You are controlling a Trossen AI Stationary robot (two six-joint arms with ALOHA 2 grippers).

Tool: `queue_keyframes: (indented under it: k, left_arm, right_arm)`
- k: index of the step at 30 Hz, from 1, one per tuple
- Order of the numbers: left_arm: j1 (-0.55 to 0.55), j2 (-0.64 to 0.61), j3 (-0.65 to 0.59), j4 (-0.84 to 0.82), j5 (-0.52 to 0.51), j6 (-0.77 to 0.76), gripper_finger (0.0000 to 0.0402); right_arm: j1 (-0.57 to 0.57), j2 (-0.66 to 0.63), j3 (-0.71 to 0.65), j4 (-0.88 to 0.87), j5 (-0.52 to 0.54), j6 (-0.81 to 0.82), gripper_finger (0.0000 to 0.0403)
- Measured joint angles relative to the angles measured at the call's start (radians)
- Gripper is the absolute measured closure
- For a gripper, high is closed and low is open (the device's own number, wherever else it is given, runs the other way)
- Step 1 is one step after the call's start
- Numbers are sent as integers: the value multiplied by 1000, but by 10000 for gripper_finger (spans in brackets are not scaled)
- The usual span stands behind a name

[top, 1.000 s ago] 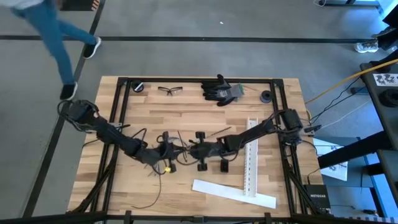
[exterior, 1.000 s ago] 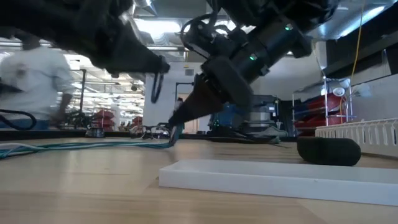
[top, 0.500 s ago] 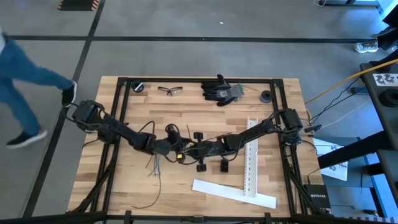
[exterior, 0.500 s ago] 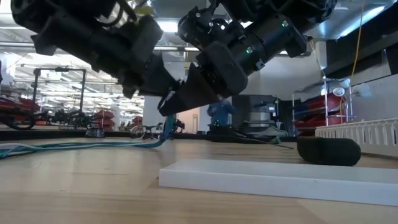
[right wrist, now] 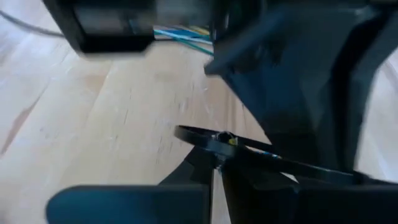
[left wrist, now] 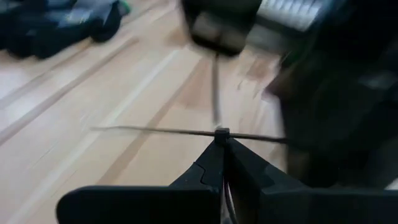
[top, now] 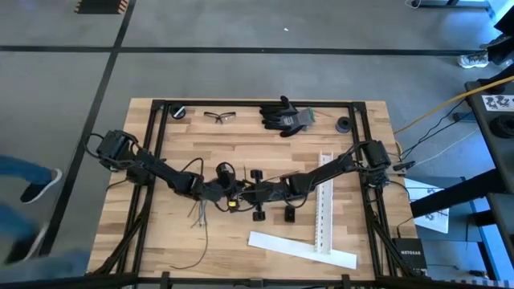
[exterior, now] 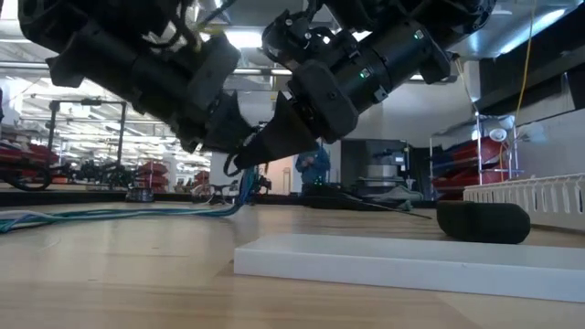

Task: Ziptie cables
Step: Wrap the cable wires with the black zip tie

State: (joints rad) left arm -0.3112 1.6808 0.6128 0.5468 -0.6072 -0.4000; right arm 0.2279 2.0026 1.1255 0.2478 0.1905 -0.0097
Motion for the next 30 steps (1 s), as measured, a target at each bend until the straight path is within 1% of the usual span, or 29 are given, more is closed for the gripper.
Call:
queue_keyframes:
  k: [3, 6, 12, 16, 20, 23, 30]
  left_arm:
    - [11, 2, 0, -52, 0, -21, 402]
    - [19, 2, 0, -78, 0, -25, 402]
    - [24, 2, -1, -81, -1, -28, 402]
    - [24, 43, -1, -29, 5, -27, 402]
    - [26, 108, 2, 27, 67, -34, 402]
    - [26, 152, 5, 29, 71, -38, 402]
    - [54, 195, 8, 56, 68, -37, 402]
  right_arm:
    - [0, 0, 0, 10, 0, 40, 398]
    - [0, 0, 0, 11, 0, 82, 385]
    - [0, 7, 0, 22, 0, 173, 363]
    - [0, 37, 0, 47, 0, 240, 356]
    - [0, 64, -1, 49, 1, 249, 350]
    - [0, 63, 0, 28, -16, 249, 350]
    - [0, 63, -1, -15, -52, 266, 350]
